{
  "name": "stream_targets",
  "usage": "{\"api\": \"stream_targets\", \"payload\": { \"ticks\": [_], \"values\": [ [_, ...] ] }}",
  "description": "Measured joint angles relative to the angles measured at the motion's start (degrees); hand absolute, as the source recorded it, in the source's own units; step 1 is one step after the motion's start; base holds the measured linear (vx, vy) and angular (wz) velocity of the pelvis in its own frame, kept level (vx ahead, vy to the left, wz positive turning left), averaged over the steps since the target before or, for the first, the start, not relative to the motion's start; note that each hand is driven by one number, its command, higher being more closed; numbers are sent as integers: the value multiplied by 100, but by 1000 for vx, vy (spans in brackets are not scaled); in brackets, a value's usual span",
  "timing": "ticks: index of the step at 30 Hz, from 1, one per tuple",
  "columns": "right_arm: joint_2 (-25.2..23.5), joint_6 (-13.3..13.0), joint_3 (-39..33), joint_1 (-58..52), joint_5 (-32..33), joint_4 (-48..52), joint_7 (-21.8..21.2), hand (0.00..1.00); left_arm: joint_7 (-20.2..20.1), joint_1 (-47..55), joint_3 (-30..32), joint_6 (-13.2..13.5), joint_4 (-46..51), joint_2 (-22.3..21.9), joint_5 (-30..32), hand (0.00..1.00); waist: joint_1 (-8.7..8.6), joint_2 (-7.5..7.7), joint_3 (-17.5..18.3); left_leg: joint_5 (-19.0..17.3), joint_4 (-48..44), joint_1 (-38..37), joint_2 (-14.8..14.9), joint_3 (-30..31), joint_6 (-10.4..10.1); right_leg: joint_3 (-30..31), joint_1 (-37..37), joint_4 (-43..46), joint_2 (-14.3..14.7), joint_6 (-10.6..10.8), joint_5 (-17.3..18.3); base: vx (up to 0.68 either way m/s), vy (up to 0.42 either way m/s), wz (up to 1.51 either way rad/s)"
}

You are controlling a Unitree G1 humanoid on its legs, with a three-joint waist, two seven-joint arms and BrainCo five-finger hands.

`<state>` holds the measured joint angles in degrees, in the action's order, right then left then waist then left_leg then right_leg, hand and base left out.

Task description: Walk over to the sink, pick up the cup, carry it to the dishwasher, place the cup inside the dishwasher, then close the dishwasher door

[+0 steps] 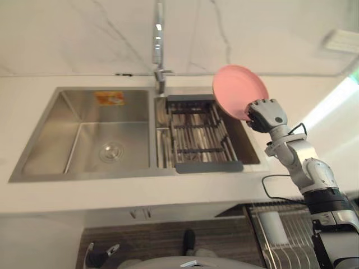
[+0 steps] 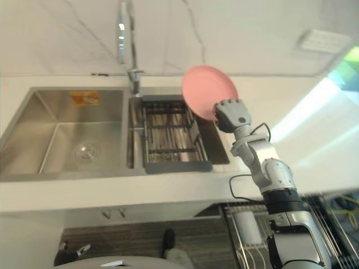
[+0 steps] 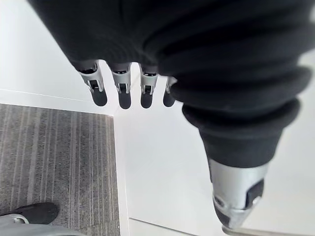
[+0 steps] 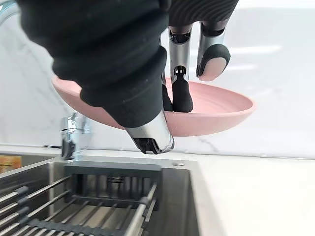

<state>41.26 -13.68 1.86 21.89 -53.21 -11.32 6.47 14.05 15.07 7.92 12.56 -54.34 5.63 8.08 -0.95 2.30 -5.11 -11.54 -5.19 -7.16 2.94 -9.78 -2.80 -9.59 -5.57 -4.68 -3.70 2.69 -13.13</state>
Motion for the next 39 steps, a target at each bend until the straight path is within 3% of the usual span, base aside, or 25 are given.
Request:
{"api": "stream_targets", "payload": {
  "ticks": [2, 3, 4, 5, 6, 7, 8, 9, 10, 11, 12, 13, 14, 15, 16, 19, 23, 28, 34, 39],
  "values": [
    [-6, 138, -122, -131, 0, 152, 9, 100, -81, -43, -3, -7, 117, 1, -1, 0, -23, 14, -51, -149, -387, 111, 7, -346, 105, 220, -112, -6, 41, 78, -253, -171, 70, -100],
    [-11, 140, -123, -94, 2, 179, 26, 100, -107, -99, 146, -12, 175, -44, -3, 0, 127, -141, -123, -159, -401, 178, 232, -787, 194, 90, -358, 312, 147, -11, -334, -198, 50, -122],
    [-20, 146, -72, -107, -2, 162, 42, 100, -101, -91, 267, -9, 188, -116, -53, 0, 116, -320, -135, -62, -206, 65, 435, -1026, 116, -896, -573, 1576, -14, -703, 600, -138, 50, -119],
    [-15, 142, -20, -96, -10, 140, 58, 100, -83, -60, 269, -6, 200, -117, -92, 0, 122, -378, -134, 3, -144, -9, 529, -1150, 82, -1372, -582, 2221, -216, -766, 981, -4, 70, -85],
    [-29, 131, 9, -87, -17, 122, 154, 100, -51, -30, 314, -22, 204, -73, -165, 0, 185, -374, -131, 24, -213, -89, 596, -1341, 57, -1918, -509, 3179, -708, -726, 1298, 40, 16, -86],
    [-58, 126, 31, -70, -26, 107, 192, 100, -46, 9, 326, -42, 202, -31, -235, 0, 289, -256, -98, 5, -380, -57, 605, -1525, 82, -2110, -440, 3557, -1054, -772, 1407, 27, -92, -113],
    [-162, 102, 35, 95, -76, 54, 240, 100, -43, -29, 348, -103, 202, 75, -278, 0, 369, -33, -130, -73, -851, 138, 624, -1678, 121, -2268, -513, 3602, -1146, -832, 1323, -62, -185, -114],
    [-233, 99, 38, 264, -103, -27, 244, 100, -55, -76, 391, -168, 175, 3, -302, 0, 400, -23, -139, -104, -1044, 335, 721, -1670, 198, -2503, -547, 3408, -1026, -1141, 1115, -242, -184, -141],
    [-317, 91, 39, 504, -128, -170, 262, 100, -61, -25, 368, -183, 170, -101, -350, 0, 523, -212, -101, 33, -273, 349, 705, -1541, 249, -2281, -397, 2369, -456, -1225, 719, -293, -95, -120],
    [-253, 96, 25, 612, -127, -186, 292, 100, -60, -49, 370, -167, 189, -160, -363, 0, 573, -273, -142, 392, 42, 266, 766, -1709, 58, -2355, -279, 2392, -394, -1171, 947, -247, -56, -116],
    [-235, 106, 33, 672, -120, -284, 375, 100, -55, -104, 326, -127, 194, -139, -408, 0, 574, -28, -129, 556, 112, 194, 603, -1982, 82, -2538, -125, 2951, -840, -862, 1625, -99, -133, -72],
    [-242, 86, 79, 691, -116, -377, 380, 100, -57, -131, 322, -147, 165, -87, -410, 0, 611, 67, -135, 557, 49, 210, 589, -2053, 80, -2666, 173, 2859, -1050, -505, 1786, -33, -205, -82],
    [-238, 60, 191, 719, -95, -418, 350, 100, -52, -133, 324, -170, 141, -30, -406, 0, 676, 241, -77, 569, -33, 222, 607, -2216, 59, -2756, 582, 2353, -1195, -218, 1659, -23, -243, -68],
    [-237, 5, 218, 751, -71, -415, 338, 100, -52, -136, 323, -185, 141, -8, -406, 0, 689, 319, -59, 580, -91, 236, 641, -2294, 40, -2734, 761, 2002, -1163, 4, 1533, -55, -348, -66],
    [-201, -43, 226, 825, 10, -384, 246, 100, -51, -145, 327, -222, 142, 8, -397, 0, 657, 337, -59, 617, -201, 323, 739, -2342, -22, -2737, 969, 1382, -942, 220, 1446, -77, -416, -48],
    [184, -81, 226, 727, 242, -302, 3, 100, -46, -120, 354, -233, 74, -84, -304, 0, 621, 215, -20, 758, -165, 330, 866, -2431, -267, -2840, 1272, 424, -526, 339, 1360, -82, -304, -26],
    [452, -72, 110, 195, 358, -293, -275, 100, -52, 51, 325, -235, 27, -209, -141, 0, 509, -6, 110, 977, 140, 204, 921, -2443, -407, -2886, 1376, 263, -330, 307, 1340, -67, -107, 0],
    [397, -128, -22, -255, 396, -296, -474, 100, -54, 56, 315, -204, -50, -182, 7, 0, 385, -51, 139, 1166, 430, 183, 776, -2343, -354, -2915, 1391, 68, -315, 279, 1197, -70, 16, 9],
    [200, -257, -24, -531, 392, -329, -495, 100, -81, -27, 151, -219, -41, -42, -7, 0, 342, 55, 63, 1229, 437, 436, 657, -2287, -252, -2919, 1160, 51, -424, 279, 1073, -66, 55, 5],
    [201, -106, -5, -411, 440, -576, -436, 100, -115, -414, 38, -217, 25, 1, -190, 0, 325, -41, -527, 1352, 441, 1001, 572, -2151, -65, -2929, 517, 383, -587, 201, 1015, -114, 68, 7]
  ]
}}
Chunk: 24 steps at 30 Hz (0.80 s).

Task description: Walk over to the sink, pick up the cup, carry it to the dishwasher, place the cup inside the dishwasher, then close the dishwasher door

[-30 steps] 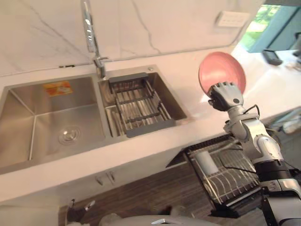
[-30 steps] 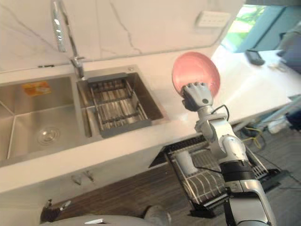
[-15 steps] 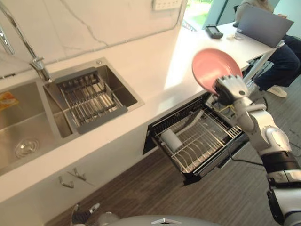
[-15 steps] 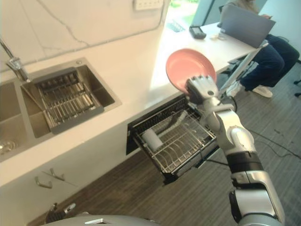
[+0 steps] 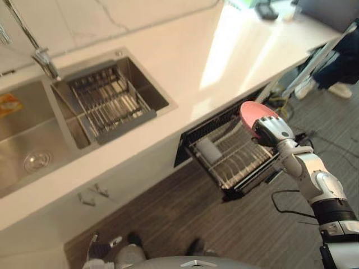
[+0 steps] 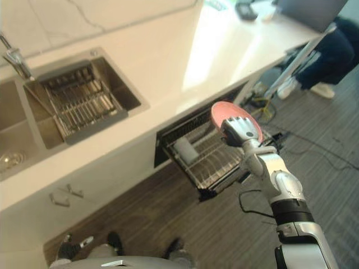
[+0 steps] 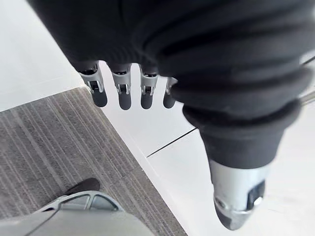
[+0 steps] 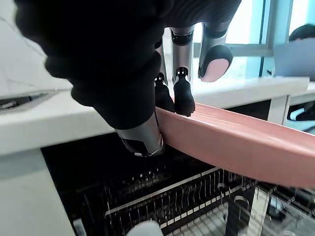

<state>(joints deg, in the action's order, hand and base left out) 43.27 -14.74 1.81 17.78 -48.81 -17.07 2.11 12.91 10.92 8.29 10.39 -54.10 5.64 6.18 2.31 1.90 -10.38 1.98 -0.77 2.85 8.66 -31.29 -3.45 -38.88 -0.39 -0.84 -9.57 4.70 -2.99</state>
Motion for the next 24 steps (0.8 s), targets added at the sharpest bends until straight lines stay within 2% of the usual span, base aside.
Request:
{"api": "stream_targets", "payload": {
  "ticks": [3, 5, 8, 10, 14, 17, 19, 22, 23, 24],
  "values": [
    [0, 281, 44, 425, 45, -213, 90, 100, -66, -167, -4, 17, 231, 58, -172, 0, 7, -40, -474, 95, -13, 412, -46, 16, 133, 27, -426, 19, -54, -79, -168, -133, 57, 0],
    [8, 527, 49, 868, 199, -311, 232, 100, -78, -282, -83, 43, 422, 134, -346, 0, 2, -126, -869, 165, -45, 693, -95, 35, 232, 37, -698, 25, -111, -127, -292, -104, 63, 2],
    [95, 767, 182, 1461, 340, -449, 313, 100, -84, -348, -202, 97, 664, 165, -597, 0, 14, -276, -1252, 188, -149, 1030, -171, 167, 301, 75, -1003, 22, -191, -150, -435, -87, 85, -1],
    [271, 776, 334, 1787, 387, -478, 339, 100, -88, -358, -252, 98, 855, 166, -672, 0, 43, -380, -1455, 195, -243, 1245, -200, 182, 363, 108, -1196, 21, -221, -165, -520, -55, 61, -2],
    [556, 918, 726, 2543, 461, -902, 336, 100, -91, -473, -546, 95, 839, 212, -903, 0, 129, -603, -1587, 234, -240, 1726, -344, 485, 421, 180, -1694, 19, -313, -183, -677, -63, 82, -2],
    [844, 1154, 1063, 3144, 738, -1366, 284, 100, -93, -652, -762, 95, 839, 223, -1134, 0, 257, -841, -1704, 302, -221, 2080, -479, 643, 520, 221, -2066, 19, -421, -188, -811, -71, 98, 4],
    [1007, 1373, 1239, 3634, 1083, -1783, 210, 100, -97, -825, -1019, 93, 840, 227, -1343, 0, 346, -1102, -1825, 368, -222, 2320, -583, 786, 603, 223, -2285, 30, -515, -174, -897, -69, 111, 13],
    [1129, 1530, 1381, 4034, 1297, -2060, 174, 100, -93, -885, -1249, 91, 837, 227, -1552, 0, 465, -1251, -1856, 411, -215, 2519, -692, 883, 650, 301, -2540, 69, -622, -168, -967, -62, 117, -1],
    [1149, 1634, 1389, 4238, 1370, -2138, 164, 0, -96, -900, -1350, 76, 845, 222, -1690, 0, 498, -1255, -1854, 418, -219, 2562, -748, 972, 658, 364, -2638, 146, -688, -165, -973, -39, 103, -9],
    [1158, 1678, 1389, 4297, 1371, -2218, 172, 0, -98, -909, -1392, 79, 855, 222, -1735, 0, 521, -1258, -1852, 418, -221, 2568, -769, 1022, 657, 382, -2664, 182, -713, -164, -972, -24, 94, -4]
  ]
}}
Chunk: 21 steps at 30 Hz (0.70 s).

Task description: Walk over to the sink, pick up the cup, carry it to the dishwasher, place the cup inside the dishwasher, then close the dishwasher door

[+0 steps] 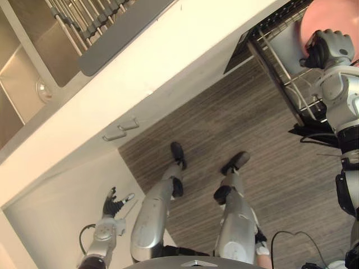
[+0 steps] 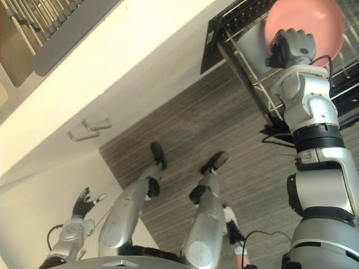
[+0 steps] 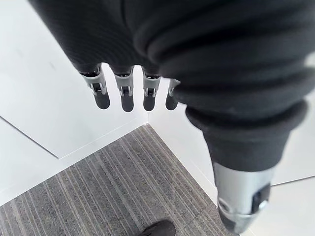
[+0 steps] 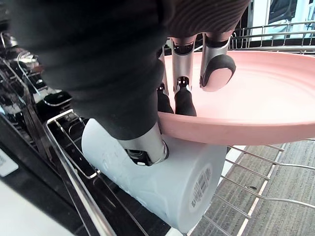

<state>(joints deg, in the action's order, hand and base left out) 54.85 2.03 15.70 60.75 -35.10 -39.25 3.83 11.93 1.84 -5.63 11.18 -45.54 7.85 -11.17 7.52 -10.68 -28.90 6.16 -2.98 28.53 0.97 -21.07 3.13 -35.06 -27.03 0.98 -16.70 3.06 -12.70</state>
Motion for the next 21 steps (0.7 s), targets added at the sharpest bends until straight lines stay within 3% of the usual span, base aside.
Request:
{"api": "stream_targets", "payload": {
  "ticks": [2, 7, 12, 21],
  "values": [
    [97, 228, 1, 115, 217, -140, 15, 0, -9, -15, -159, 6, 4, 0, -78, 0, 42, -26, 17, 2, 10, 52, -80, 179, -3, 4, -71, 75, -83, 3, 2, -19, 99, 6],
    [168, 444, -61, 183, 774, -317, 52, 0, -88, -14, -366, 4, 21, -22, -161, 0, 33, -39, 26, 24, 31, 37, -192, 239, 17, 18, -99, 193, -222, 8, 9, -8, 67, 6],
    [156, 390, -622, -85, 2030, -85, -17, 0, -193, 18, -353, 19, 263, -105, -221, 0, -16, -60, 40, 93, 195, -264, -307, 242, 54, 101, 65, 218, -311, 55, -24, 19, 40, -4],
    [-58, 186, -1443, -483, 3493, 650, -276, 0, -239, 275, -214, 109, 430, -275, -111, 0, -411, -56, 38, 132, 584, -1090, -360, 245, 19, 134, 707, 203, -292, 111, 53, 59, -28, -4]
  ]
}}
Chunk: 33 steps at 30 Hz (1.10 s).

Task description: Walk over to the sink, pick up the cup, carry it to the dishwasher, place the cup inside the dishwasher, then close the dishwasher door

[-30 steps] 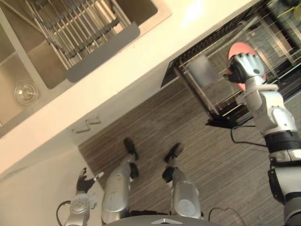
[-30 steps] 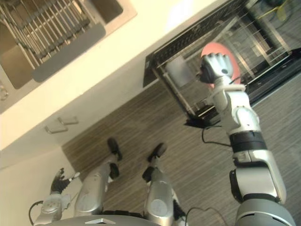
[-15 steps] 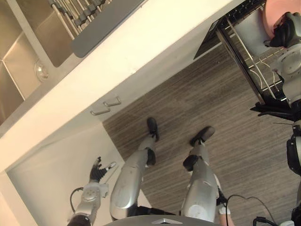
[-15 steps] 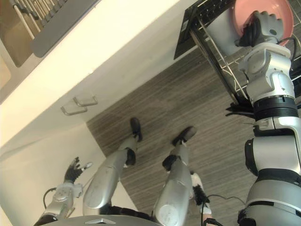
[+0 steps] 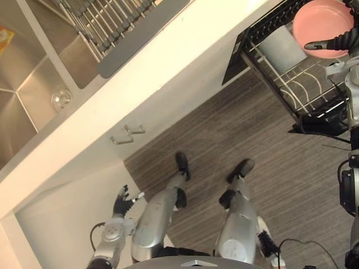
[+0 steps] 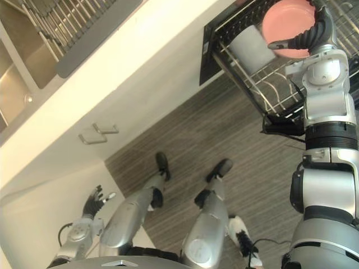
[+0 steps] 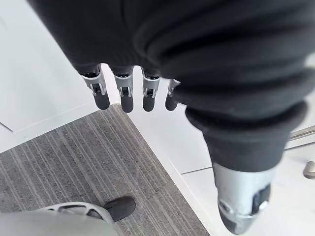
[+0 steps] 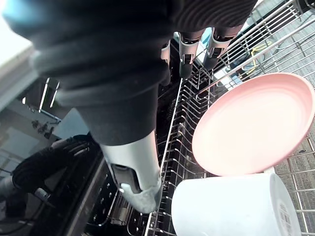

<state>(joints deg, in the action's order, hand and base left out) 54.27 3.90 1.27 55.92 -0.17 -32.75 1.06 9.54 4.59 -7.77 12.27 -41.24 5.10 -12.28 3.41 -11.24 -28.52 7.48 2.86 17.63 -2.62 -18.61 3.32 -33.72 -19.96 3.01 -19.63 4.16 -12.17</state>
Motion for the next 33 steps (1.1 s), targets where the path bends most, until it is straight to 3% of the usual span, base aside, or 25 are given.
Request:
{"api": "stream_targets", "payload": {
  "ticks": [4, 9, 11, 12, 14, 18, 20, 23, 26, 31, 33],
  "values": [
    [1, -99, -590, -10, 265, 270, 160, 0, 1, 124, 155, 22, 11, -52, 19, 0, -175, 10, -7, 38, 149, -376, 10, -11, 1, 8, 311, -16, 40, 44, 9, 82, -87, -4],
    [-5, -86, -1732, -624, 841, 361, 1200, 0, 9, 258, 359, 46, -28, -63, 139, 0, -295, 96, 29, -22, 159, -736, 66, -17, -81, 26, 711, -81, 114, 105, 86, 84, -109, 1],
    [-59, 56, -2302, -1166, 1247, 293, 1631, 0, 15, 357, 463, 52, -111, -61, 142, 0, -394, 184, 83, -38, 166, -881, 107, -44, -104, 44, 843, -81, 156, 107, 132, 75, -134, -8],
    [-109, 106, -2425, -1291, 1370, 243, 1712, 100, 16, 403, 513, 52, -128, -60, 147, 0, -417, 227, 139, -60, 180, -895, 121, -66, -137, 69, 840, -83, 170, 105, 139, 58, -116, -18],
    [-265, 227, -2859, -1787, 1867, -67, 1936, 100, 22, 484, 579, 73, -324, -22, 159, 0, -504, 334, 300, -78, 198, -994, 173, -184, -164, 188, 853, -70, 209, 99, 165, 63, -118, -27],
    [-411, 340, -3223, -2353, 2668, -655, 1919, 100, 25, 494, 580, 102, -571, 1, 189, 0, -720, 334, 383, -141, 202, -1090, 218, -211, -256, 206, 914, -43, 221, 88, 246, 41, -87, -11],
    [-578, 424, -3242, -2636, 3201, -922, 1794, 100, 24, 494, 578, 139, -663, 7, 208, 0, -739, 333, 384, -150, 203, -1094, 256, -261, -270, 237, 885, -34, 257, 71, 292, 17, -97, -14],
    [-1029, 681, -3189, -2845, 4375, -1381, 1119, 100, 16, 516, 546, 132, -777, 16, 392, 0, -721, 316, 389, -132, 203, -988, 309, -352, -308, 318, 725, -36, 304, 40, 301, 9, -104, -15],
    [-1199, 811, -3031, -2830, 4831, -1574, 593, 100, 22, 511, 521, 131, -773, 28, 577, 0, -659, 295, 393, -97, 203, -816, 309, -354, -357, 317, 558, -49, 301, 11, 256, 27, -83, 3],
    [-1214, 795, -2643, -2449, 5273, -1741, -9, 100, 221, 475, 336, 135, -769, 31, 579, 0, -521, 193, 379, -79, 200, -754, 282, -329, -360, 302, 511, -58, 280, -34, 201, 48, -63, 5],
    [-1271, 702, -2346, -2066, 5715, -1765, -262, 100, 279, 347, 230, 128, -751, -20, 577, 0, -414, 13, 384, -52, 199, -660, 246, -226, -369, 234, 453, -11, 228, -21, 201, 40, -48, 21]
  ]
}}
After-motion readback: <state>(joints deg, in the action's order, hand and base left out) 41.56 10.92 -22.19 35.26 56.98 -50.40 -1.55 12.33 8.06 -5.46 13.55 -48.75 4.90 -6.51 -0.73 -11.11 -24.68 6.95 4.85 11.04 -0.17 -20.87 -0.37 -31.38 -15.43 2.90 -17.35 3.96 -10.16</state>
